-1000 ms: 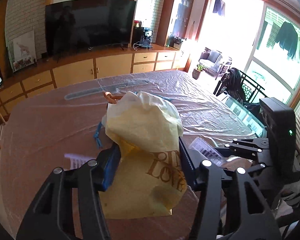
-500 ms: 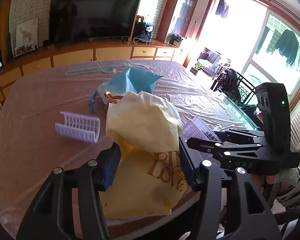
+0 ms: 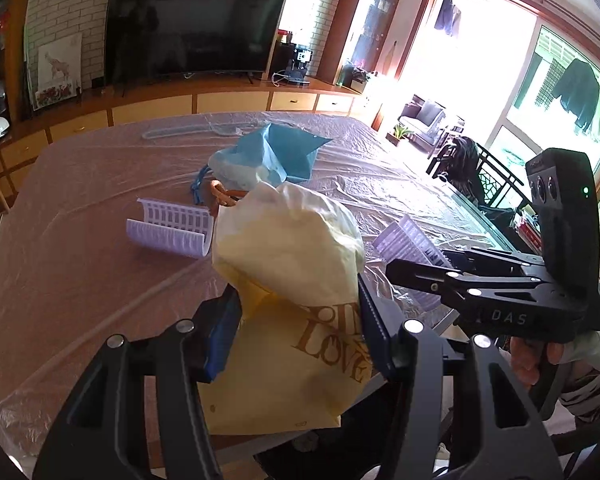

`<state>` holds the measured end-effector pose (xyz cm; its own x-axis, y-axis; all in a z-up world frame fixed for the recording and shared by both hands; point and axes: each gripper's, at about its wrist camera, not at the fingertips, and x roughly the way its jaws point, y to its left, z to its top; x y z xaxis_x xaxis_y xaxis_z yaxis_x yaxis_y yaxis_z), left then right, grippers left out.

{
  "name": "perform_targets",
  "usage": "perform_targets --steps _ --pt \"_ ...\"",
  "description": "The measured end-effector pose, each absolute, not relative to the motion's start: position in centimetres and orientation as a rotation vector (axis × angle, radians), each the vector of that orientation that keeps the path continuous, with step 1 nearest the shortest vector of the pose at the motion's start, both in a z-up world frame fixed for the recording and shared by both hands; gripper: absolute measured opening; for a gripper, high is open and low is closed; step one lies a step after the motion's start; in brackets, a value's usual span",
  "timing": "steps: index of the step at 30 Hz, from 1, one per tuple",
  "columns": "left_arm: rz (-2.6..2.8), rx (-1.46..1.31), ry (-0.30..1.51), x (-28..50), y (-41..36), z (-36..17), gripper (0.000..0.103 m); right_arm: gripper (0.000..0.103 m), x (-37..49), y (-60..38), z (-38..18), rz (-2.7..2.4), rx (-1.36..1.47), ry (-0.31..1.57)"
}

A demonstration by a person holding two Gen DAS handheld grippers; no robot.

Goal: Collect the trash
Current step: 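Carry the yellow paper bag and hair roller with both tools over the black bin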

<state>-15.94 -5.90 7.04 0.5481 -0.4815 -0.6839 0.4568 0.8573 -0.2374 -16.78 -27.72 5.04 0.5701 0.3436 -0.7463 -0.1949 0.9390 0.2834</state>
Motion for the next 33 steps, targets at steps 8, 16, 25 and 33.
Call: perform_targets --steps 8,16,25,33 --pt "-0.489 -0.062 0.791 -18.2 -6.0 7.5 0.055 0.042 -18.3 -28.6 5.5 0.374 0.176 0.897" --pt "-0.440 -0.067 0.753 -21.0 -6.7 8.4 0.050 0.042 -20.9 -30.1 6.4 0.413 0.188 0.865" --pt "-0.444 -0.061 0.711 -23.8 -7.5 9.9 0.048 0.042 -24.1 -30.5 7.4 0.442 0.188 0.841" --pt "-0.455 -0.055 0.742 -26.5 -7.6 9.4 0.048 0.042 -26.9 -30.3 6.8 0.467 0.174 0.869"
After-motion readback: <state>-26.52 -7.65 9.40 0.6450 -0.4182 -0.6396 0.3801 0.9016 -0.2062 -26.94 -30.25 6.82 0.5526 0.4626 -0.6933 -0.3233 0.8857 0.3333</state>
